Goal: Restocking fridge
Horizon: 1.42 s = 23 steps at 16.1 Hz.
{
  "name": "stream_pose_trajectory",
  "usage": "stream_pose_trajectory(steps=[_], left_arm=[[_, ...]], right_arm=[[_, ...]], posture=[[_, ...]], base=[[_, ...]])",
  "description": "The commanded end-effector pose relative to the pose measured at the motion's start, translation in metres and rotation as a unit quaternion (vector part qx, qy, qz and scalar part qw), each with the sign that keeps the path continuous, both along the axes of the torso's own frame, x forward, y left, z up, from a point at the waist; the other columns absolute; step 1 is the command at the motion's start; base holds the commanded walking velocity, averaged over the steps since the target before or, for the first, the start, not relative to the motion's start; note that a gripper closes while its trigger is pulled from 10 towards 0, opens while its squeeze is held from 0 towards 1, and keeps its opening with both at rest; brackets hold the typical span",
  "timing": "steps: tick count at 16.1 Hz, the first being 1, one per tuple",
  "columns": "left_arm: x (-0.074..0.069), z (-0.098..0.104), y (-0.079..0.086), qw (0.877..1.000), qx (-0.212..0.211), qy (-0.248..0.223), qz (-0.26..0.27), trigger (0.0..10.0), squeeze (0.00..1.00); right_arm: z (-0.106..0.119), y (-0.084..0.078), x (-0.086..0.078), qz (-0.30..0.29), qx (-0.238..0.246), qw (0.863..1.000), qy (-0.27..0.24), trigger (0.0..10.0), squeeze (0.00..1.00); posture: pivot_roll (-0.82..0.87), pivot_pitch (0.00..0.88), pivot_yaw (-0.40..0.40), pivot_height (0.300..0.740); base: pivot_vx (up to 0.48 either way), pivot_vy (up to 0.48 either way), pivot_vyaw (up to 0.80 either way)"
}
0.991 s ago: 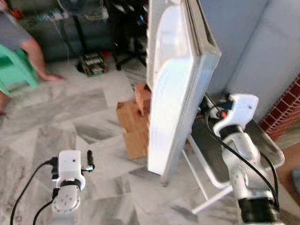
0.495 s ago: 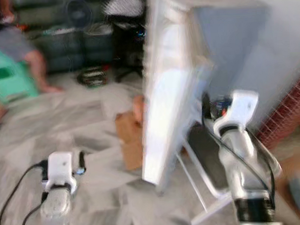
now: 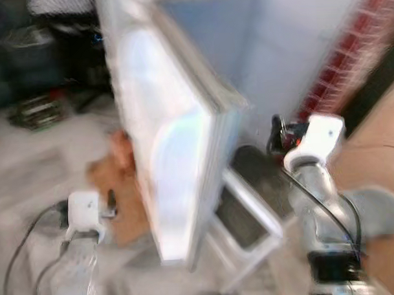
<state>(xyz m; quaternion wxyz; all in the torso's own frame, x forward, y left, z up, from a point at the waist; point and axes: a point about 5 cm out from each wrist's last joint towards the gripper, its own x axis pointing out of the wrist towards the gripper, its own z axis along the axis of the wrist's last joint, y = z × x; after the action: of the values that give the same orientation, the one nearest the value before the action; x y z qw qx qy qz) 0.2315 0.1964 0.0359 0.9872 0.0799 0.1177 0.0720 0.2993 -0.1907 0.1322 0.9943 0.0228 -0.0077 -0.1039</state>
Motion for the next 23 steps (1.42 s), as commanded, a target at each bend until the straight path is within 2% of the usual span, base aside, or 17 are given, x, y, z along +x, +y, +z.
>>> stream_pose_trajectory(steps=[1, 4, 6, 7, 8, 9, 11, 13, 14, 16, 17, 18, 19, 20, 21, 22, 23], left_arm=[[-0.008, -0.005, 0.009, 1.000, 0.013, 0.017, 0.012, 10.0, 0.00], [-0.008, -0.005, 0.010, 0.999, 0.013, 0.021, 0.019, 10.0, 0.00], [-0.006, -0.007, 0.010, 0.999, 0.016, 0.030, 0.019, 10.0, 0.00], [-0.007, -0.014, 0.011, 0.997, 0.014, 0.069, 0.018, 10.0, 0.00], [-0.019, -0.025, 0.017, 0.993, 0.011, 0.116, 0.026, 10.0, 0.00], [-0.027, -0.030, 0.022, 0.990, -0.002, 0.134, 0.041, 10.0, 0.00], [-0.060, -0.051, 0.027, 0.975, -0.008, 0.213, 0.060, 10.0, 0.00], [-0.077, -0.057, 0.026, 0.966, -0.042, 0.242, 0.083, 10.0, 0.00], [-0.078, -0.057, 0.026, 0.965, -0.044, 0.244, 0.088, 10.0, 0.00], [-0.071, -0.053, 0.029, 0.964, -0.016, 0.252, 0.088, 10.0, 0.00], [-0.069, -0.052, 0.028, 0.965, -0.021, 0.249, 0.084, 10.0, 0.00], [-0.069, -0.053, 0.029, 0.964, -0.027, 0.247, 0.090, 10.0, 0.00], [-0.071, -0.056, 0.030, 0.964, -0.035, 0.246, 0.099, 10.0, 0.00], [-0.071, -0.059, 0.031, 0.963, -0.042, 0.244, 0.102, 10.0, 0.00], [-0.070, -0.064, 0.032, 0.962, -0.051, 0.248, 0.100, 10.0, 0.00], [-0.067, -0.066, 0.033, 0.962, -0.047, 0.251, 0.098, 10.0, 0.00], [-0.064, -0.066, 0.035, 0.963, -0.033, 0.251, 0.092, 10.0, 0.00]], right_arm=[[0.003, 0.010, 0.005, 0.025, -0.003, 1.000, 0.000, 10.0, 0.00], [0.007, 0.041, 0.020, 0.139, 0.025, 0.990, 0.013, 10.0, 0.00], [0.016, 0.059, 0.030, 0.194, 0.015, 0.981, 0.015, 10.0, 0.00], [0.023, 0.069, 0.038, 0.211, -0.007, 0.977, 0.016, 10.0, 0.00], [0.030, 0.086, 0.045, 0.238, -0.008, 0.971, 0.011, 10.0, 0.00], [0.034, 0.095, 0.048, 0.248, -0.007, 0.969, 0.006, 10.0, 0.00], [0.038, 0.128, 0.055, 0.282, -0.004, 0.959, 0.008, 10.0, 0.00], [0.045, 0.158, 0.058, 0.312, 0.000, 0.950, 0.007, 10.0, 0.00], [0.048, 0.167, 0.058, 0.321, 0.004, 0.947, 0.004, 10.0, 0.00], [0.059, 0.198, 0.056, 0.357, 0.001, 0.934, 0.022, 10.0, 0.00], [0.084, 0.242, 0.014, 0.562, 0.097, 0.820, 0.039, 10.0, 0.00], [0.142, 0.235, -0.039, 0.726, 0.154, 0.669, -0.036, 10.0, 0.00], [0.160, 0.212, -0.057, 0.764, 0.146, 0.626, -0.055, 10.0, 0.00], [0.161, 0.198, -0.054, 0.757, 0.147, 0.635, -0.047, 10.0, 0.00], [0.125, 0.168, -0.043, 0.738, 0.089, 0.668, -0.002, 10.0, 0.00], [0.094, 0.154, -0.032, 0.701, 0.055, 0.710, 0.041, 10.0, 0.00], [0.073, 0.148, -0.023, 0.668, 0.047, 0.739, 0.072, 10.0, 0.00]], posture=[[0.13, 0.023, -0.053, 0.740], [0.14, 0.024, -0.065, 0.740], [0.14, 0.019, -0.071, 0.740], [0.15, 0.012, -0.076, 0.740], [0.16, 0.003, -0.081, 0.740], [0.17, 0.000, -0.088, 0.740], [0.21, 0.000, -0.104, 0.740], [0.23, 0.000, -0.114, 0.740], [0.24, 0.000, -0.119, 0.740], [0.26, 0.000, -0.139, 0.740], [0.27, 0.006, -0.154, 0.740], [0.26, 0.007, -0.164, 0.740], [0.25, 0.009, -0.165, 0.740], [0.24, 0.006, -0.160, 0.740], [0.21, 0.000, -0.151, 0.740], [0.21, 0.000, -0.148, 0.740], [0.21, 0.000, -0.142, 0.740]], base=[[0.000, 0.000, 0.00], [0.000, 0.000, 0.00], [0.000, 0.000, 0.00], [0.000, 0.000, 0.00], [0.000, 0.000, 0.00], [0.000, 0.000, 0.00], [0.000, 0.000, 0.00], [0.000, 0.000, 0.00], [0.000, 0.000, 0.00], [0.000, 0.000, 0.00], [0.000, 0.000, 0.00], [0.000, 0.000, 0.00], [0.000, 0.000, 0.00], [0.000, 0.000, 0.00], [0.000, 0.000, 0.00], [0.000, 0.000, 0.00], [0.000, 0.000, 0.00]])
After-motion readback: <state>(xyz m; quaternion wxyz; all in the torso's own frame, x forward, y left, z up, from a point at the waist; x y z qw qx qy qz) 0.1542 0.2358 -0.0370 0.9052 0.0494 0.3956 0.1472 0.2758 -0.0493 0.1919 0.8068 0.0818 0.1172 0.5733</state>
